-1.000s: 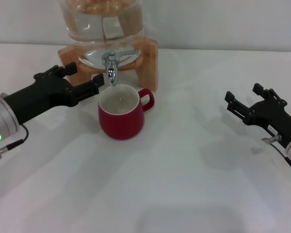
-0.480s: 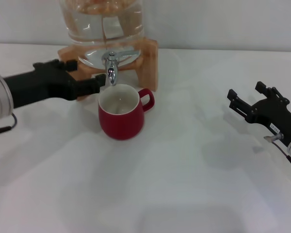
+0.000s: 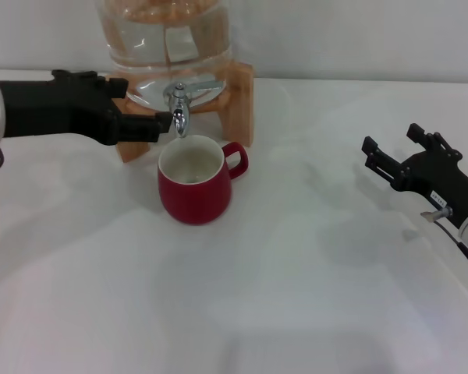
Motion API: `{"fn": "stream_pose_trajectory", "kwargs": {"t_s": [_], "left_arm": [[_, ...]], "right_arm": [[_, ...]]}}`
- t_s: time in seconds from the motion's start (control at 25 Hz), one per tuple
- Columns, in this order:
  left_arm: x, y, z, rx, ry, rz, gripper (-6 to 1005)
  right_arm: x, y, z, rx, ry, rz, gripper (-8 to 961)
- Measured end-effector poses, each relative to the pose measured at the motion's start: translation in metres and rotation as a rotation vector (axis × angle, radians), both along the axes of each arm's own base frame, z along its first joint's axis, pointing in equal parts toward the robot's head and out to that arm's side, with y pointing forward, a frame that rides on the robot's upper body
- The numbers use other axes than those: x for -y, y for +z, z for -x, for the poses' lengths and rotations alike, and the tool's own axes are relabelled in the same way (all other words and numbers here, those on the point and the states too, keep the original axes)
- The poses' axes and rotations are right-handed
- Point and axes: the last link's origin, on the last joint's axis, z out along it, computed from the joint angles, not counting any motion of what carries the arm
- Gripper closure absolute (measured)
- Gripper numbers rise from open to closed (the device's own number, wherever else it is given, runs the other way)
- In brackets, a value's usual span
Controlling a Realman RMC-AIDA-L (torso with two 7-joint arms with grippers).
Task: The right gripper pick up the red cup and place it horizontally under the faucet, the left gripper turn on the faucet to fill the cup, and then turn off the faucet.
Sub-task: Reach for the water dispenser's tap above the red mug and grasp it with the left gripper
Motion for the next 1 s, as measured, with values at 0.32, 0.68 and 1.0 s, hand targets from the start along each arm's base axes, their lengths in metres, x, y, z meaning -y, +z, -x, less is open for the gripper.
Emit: {"fn": "stream_pose_trajectory", "kwargs": {"t_s": [0.32,0.68,1.0], "left_arm": [[-0.014,-0.006,-0.021,-0.104,-0.092,0.080,109],[-0.025,-0.012,-0.037,-0.143,-0.190,0.110,109],[-0.041,-0.020,-0.039,-0.161,-0.228,0.146,109]], "right_arm": [[0.000,-0.001,0.001,-0.003,-0.001,0.003,81],[0.001,-0.002,0.001,-0.012,-0.001,0.003,81],[0.003,-0.002,0.002,-0.020,-0.001,0.005,81]]}}
